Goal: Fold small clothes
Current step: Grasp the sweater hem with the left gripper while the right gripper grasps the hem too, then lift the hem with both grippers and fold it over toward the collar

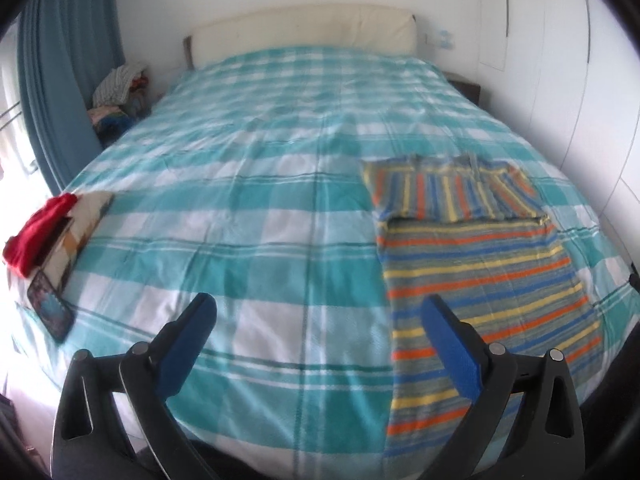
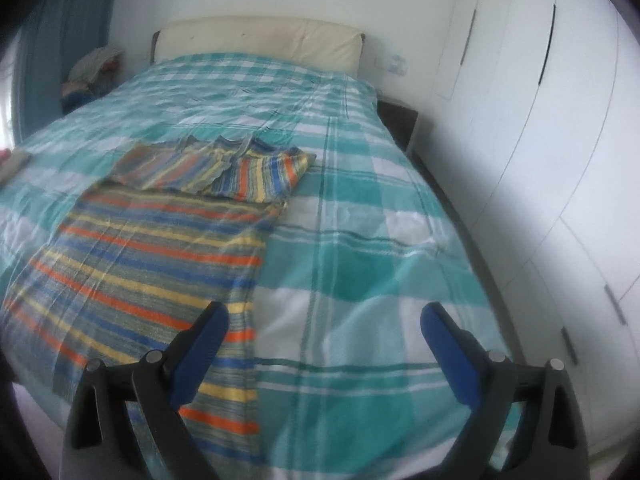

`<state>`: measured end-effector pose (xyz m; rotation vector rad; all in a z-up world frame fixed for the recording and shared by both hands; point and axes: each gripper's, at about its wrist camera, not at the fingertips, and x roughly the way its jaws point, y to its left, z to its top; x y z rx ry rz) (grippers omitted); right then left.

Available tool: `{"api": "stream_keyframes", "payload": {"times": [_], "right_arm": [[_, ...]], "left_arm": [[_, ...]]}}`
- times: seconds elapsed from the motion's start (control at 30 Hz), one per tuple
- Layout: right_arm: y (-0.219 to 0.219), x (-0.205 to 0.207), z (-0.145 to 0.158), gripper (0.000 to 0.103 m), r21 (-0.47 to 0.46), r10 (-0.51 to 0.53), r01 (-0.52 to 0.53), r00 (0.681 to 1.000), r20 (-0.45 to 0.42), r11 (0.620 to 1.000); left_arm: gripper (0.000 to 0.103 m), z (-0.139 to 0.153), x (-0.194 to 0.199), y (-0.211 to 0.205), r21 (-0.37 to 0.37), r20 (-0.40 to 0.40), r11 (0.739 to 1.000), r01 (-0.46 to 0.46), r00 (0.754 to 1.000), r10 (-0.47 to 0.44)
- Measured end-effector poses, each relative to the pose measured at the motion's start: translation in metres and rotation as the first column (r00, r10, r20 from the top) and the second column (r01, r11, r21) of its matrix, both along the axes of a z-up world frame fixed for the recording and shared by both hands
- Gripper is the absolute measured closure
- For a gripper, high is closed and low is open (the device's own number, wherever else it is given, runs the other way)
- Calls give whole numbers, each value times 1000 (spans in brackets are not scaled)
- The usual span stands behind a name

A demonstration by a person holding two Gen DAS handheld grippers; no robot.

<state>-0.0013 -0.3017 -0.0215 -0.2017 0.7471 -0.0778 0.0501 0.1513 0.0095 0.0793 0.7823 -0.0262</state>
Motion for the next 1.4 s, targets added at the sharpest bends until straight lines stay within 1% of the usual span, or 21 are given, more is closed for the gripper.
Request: {"api": "stream_keyframes", "payload": {"times": [0.03, 0.1, 0.17, 0.23, 0.3, 0.37, 0.47, 0.53, 0.6, 0.67, 0.7, 0.73, 0.8, 0.87, 0.9, 0.93, 1.03, 1.1, 1.17, 1.27, 1.4], "right_arm": [[-1, -3, 2, 7, -6, 24, -24, 1000, -21, 1000], [0, -11, -2, 7, 26, 65, -63, 995, -76, 998], [3, -19, -16, 7, 125, 121, -103, 982, -147, 987], [6, -27, -33, 7, 240, 174, -122, 963, -207, 963], [6, -33, -49, 7, 320, 199, -113, 948, -249, 940], [4, -35, -65, 8, 383, 205, -81, 933, -297, 920], [0, -31, -86, 17, 459, 220, -40, 912, -346, 888], [-4, -25, -94, 34, 479, 217, -20, 908, -359, 877], [-7, -16, -108, 43, 507, 228, 4, 890, -394, 862], [-6, -10, -124, 57, 497, 238, 29, 852, -467, 867], [-6, -11, -125, 71, 486, 238, 27, 847, -475, 874], [-4, -11, -124, 94, 488, 256, 13, 839, -480, 873], [-4, -12, -116, 98, 536, 303, -4, 829, -471, 844], [-8, -11, -104, 98, 588, 322, -3, 839, -439, 809], [-12, -9, -97, 98, 622, 327, 3, 848, -416, 783], [-19, -4, -88, 98, 671, 333, 8, 864, -379, 741], [-31, 18, -68, 98, 749, 330, -10, 901, -280, 663], [-37, 46, -57, 98, 779, 310, -23, 925, -222, 627], [-41, 83, -47, 98, 774, 273, -46, 947, -168, 632], [-46, 147, -40, 98, 774, 222, -63, 970, -102, 630], [-51, 238, -47, 98, 782, 179, -28, 978, -107, 623]], "left_arm": [[1, -5, 0, 2, -9, -14, 1000, 3, 1000, -3], [1, -33, 1, -2, -49, -90, 999, 16, 996, -21], [3, -69, -2, -11, -92, -188, 995, 31, 981, -48], [3, -99, -11, -23, -126, -249, 991, 37, 966, -67], [9, -120, -21, -32, -146, -290, 988, 44, 953, -85], [22, -131, -31, -39, -170, -318, 984, 52, 942, -105], [29, -141, -44, -46, -210, -339, 976, 62, 931, -132], [39, -141, -49, -49, -181, -331, 981, 76, 934, -134], [51, -142, -52, -53, -164, -329, 982, 94, 933, -144], [73, -143, -52, -54, -169, -342, 980, 105, 926, -158], [82, -143, -51, -54, -168, -349, 980, 109, 923, -162], [98, -144, -51, -54, -175, -363, 978, 115, 916, -172], [99, -140, -51, -50, -207, -367, 972, 109, 913, -180], [99, -129, -48, -43, -275, -363, 956, 104, 909, -204], [99, -123, -46, -40, -315, -353, 944, 98, 911, -212], [99, -113, -40, -33, -371, -333, 924, 94, 915, -227], [99, -88, -13, -19, -479, -243, 873, 91, 942, -232], [99, -75, 13, -14, -500, -186, 861, 93, 959, -212], [99, -66, 50, -12, -489, -121, 866, 106, 975, -187], [99, -64, 114, -13, -474, -77, 875, 101, 985, -156], [99, -79, 202, -11, -506, -116, 862, 44, 986, -118]]}}
